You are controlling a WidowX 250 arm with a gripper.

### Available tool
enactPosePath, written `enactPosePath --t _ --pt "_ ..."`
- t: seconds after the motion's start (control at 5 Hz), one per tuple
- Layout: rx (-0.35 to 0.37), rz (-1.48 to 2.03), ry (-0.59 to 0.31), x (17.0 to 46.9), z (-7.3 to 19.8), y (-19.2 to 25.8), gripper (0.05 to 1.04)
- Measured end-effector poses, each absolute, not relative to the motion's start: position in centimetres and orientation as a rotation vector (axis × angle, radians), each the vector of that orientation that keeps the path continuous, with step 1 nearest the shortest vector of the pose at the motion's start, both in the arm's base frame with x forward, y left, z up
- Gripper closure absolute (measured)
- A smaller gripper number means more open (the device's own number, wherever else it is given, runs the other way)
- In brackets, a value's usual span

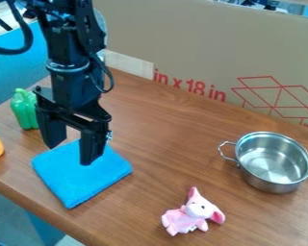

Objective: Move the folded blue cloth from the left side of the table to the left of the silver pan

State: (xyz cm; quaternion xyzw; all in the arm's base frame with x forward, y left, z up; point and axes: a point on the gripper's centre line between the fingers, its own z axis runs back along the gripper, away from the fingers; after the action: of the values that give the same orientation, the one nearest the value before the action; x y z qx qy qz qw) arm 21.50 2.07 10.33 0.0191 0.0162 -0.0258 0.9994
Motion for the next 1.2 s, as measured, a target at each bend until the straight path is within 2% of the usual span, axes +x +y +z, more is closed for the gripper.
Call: enactPosePath --t 0.2,0.4,0.6,1.0,1.2 --pt "0.036 -0.061 0.051 21.3 9.8 2.1 0.082" --pt "0.096 -0.225 -0.023 22.0 9.1 3.5 0.083" --pt "0.111 -0.327 -0.066 22.3 9.0 4.5 0.082" --pt "0.047 -0.307 0.013 23.1 5.6 7.0 0.082" --pt "0.023 -0.232 -0.005 23.8 4.4 8.1 0.083"
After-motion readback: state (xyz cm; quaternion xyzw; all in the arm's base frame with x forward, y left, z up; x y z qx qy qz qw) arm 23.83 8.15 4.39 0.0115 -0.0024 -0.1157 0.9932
